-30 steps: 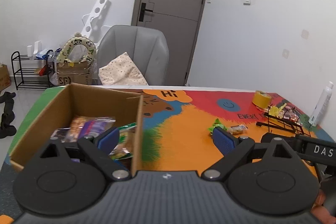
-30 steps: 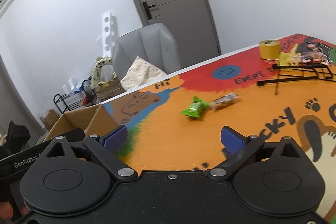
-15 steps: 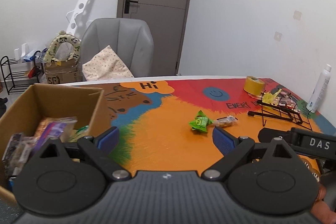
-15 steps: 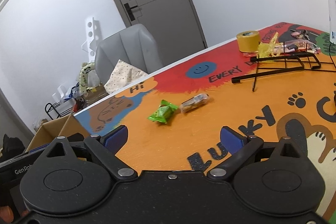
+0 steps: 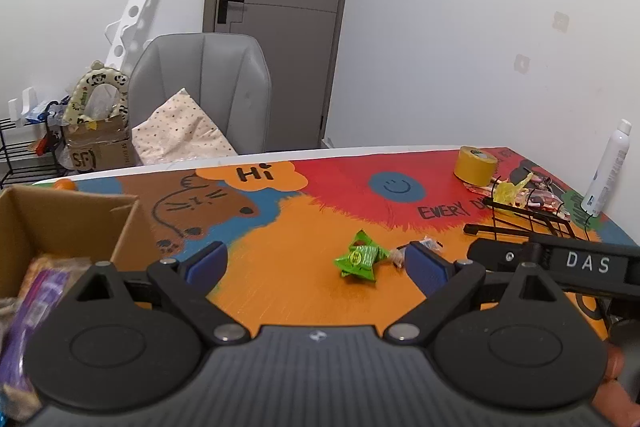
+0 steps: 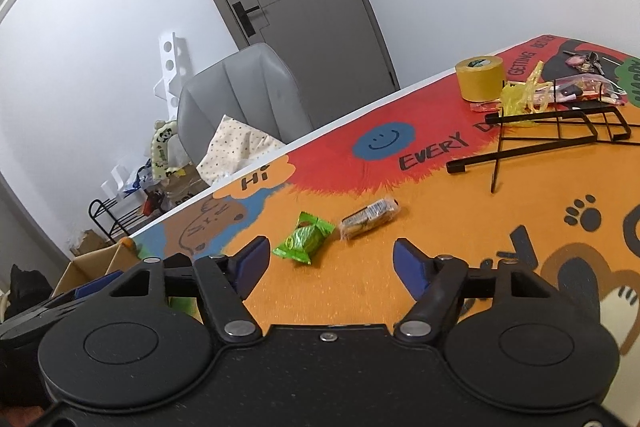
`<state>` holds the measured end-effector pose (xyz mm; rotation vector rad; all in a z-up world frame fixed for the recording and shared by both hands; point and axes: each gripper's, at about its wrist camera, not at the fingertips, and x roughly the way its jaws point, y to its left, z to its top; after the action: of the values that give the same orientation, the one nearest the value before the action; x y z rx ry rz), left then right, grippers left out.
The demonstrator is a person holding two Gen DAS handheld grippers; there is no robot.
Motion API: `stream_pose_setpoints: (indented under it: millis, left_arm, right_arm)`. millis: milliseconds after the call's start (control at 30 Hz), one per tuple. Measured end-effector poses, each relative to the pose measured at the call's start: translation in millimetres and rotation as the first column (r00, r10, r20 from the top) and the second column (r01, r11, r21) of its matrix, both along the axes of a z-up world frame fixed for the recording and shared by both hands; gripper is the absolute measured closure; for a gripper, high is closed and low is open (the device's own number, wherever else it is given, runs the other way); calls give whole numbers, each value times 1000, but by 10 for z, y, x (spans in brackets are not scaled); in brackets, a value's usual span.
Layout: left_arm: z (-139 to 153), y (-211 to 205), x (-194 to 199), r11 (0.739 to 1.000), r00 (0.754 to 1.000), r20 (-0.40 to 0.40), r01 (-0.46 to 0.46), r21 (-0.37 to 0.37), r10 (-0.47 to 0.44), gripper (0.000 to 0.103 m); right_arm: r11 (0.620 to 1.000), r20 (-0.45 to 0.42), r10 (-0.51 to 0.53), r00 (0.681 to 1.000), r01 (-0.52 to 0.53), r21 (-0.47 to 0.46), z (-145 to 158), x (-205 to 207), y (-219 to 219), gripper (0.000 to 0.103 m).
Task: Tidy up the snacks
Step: 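Move left gripper to the green candy while right approaches the clear-wrapped bar, then grasp the green candy with left gripper while right grasps the clear-wrapped bar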
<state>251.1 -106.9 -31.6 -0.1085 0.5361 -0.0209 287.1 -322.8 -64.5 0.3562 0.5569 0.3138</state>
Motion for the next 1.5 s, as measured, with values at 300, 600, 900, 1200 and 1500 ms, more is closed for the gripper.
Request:
stream_pose_setpoints:
  millis: [300, 600, 900, 1200, 1500]
  left_arm:
    - [-67, 4, 478, 1000, 1000, -30, 0, -19, -1, 8]
    - [-233, 2, 911, 995, 997, -77, -19, -100, 11, 8]
    - [-520, -14, 1082, 993, 992, -122, -2, -117, -12, 9]
    - [-534, -66, 1080, 994, 993, -111, 16, -111, -28, 9]
    - [-614, -214, 1082, 994, 990, -104, 84, -68, -91, 11]
  right_arm:
    - [1000, -36, -28, 999, 27, -6, 20, 421, 64, 36]
    - [995, -155, -62, 986, 74, 71, -283, 859, 7, 41]
    - [997, -201, -37, 979, 51, 62, -594, 1061, 73, 49]
    - [997, -149, -76, 986, 75, -14, -615, 1040, 81, 74]
    - [992, -208, -127, 970, 127, -11, -638, 992, -48, 103]
